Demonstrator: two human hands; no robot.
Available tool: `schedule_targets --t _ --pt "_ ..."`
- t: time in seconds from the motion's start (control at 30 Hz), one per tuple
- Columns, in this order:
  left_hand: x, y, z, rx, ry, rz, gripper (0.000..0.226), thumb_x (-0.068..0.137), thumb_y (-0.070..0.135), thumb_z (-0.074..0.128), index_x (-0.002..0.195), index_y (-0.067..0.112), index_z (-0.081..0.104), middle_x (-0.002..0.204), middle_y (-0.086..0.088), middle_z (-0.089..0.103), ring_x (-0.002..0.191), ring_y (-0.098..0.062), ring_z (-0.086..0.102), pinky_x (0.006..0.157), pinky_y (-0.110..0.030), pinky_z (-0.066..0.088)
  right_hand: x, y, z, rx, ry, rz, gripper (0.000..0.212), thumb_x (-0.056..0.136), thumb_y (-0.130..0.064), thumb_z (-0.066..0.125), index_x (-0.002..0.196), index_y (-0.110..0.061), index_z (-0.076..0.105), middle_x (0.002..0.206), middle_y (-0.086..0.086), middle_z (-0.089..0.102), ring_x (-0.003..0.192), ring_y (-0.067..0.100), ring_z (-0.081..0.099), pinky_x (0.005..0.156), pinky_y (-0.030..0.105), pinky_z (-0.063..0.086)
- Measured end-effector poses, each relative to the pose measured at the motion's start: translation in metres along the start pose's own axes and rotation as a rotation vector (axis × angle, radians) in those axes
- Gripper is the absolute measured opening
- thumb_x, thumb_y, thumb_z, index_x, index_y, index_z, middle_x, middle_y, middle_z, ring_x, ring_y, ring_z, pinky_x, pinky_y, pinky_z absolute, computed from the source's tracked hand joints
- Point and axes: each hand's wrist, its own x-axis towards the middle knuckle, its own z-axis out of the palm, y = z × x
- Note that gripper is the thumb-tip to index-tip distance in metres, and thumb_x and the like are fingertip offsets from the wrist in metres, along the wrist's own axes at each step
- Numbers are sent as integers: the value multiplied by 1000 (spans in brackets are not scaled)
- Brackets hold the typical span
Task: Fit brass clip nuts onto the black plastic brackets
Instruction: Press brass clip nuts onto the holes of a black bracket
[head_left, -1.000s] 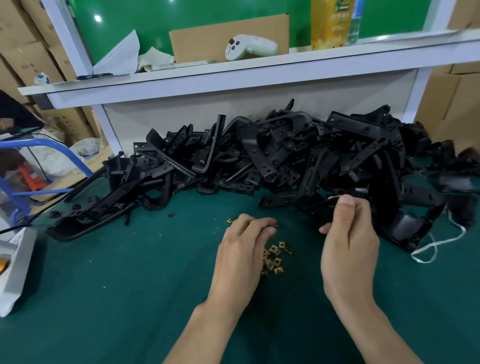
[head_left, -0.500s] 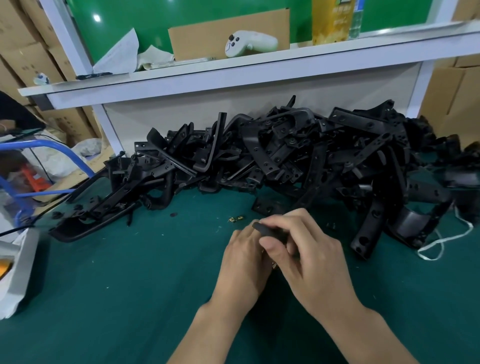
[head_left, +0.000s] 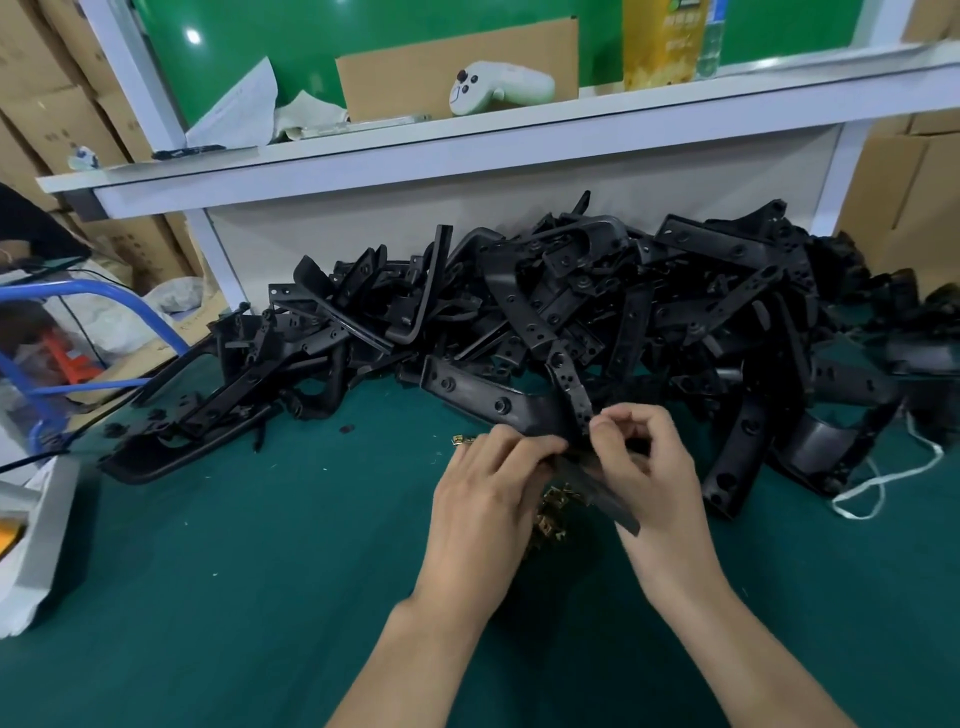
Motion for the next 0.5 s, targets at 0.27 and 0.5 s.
schedule_targets --t 0.27,0.5 --pt "-3 -6 6 -107 -149 -97 55 94 1 62 138 32 57 109 11 56 93 -19 57 78 -37 53 6 5 -2 95 -142 42 46 90 -4 68 97 -49 64 125 -8 53 105 3 63 68 16 54" --pt "-3 -3 8 -77 -178 -162 57 95 3 59 140 36 53 102 9 55 85 -21 54 73 -38 51 4 6 -4 -55 -129 -58 41 92 -7 63 106 -45 63 94 -16 60 92 5 63 78 24 55"
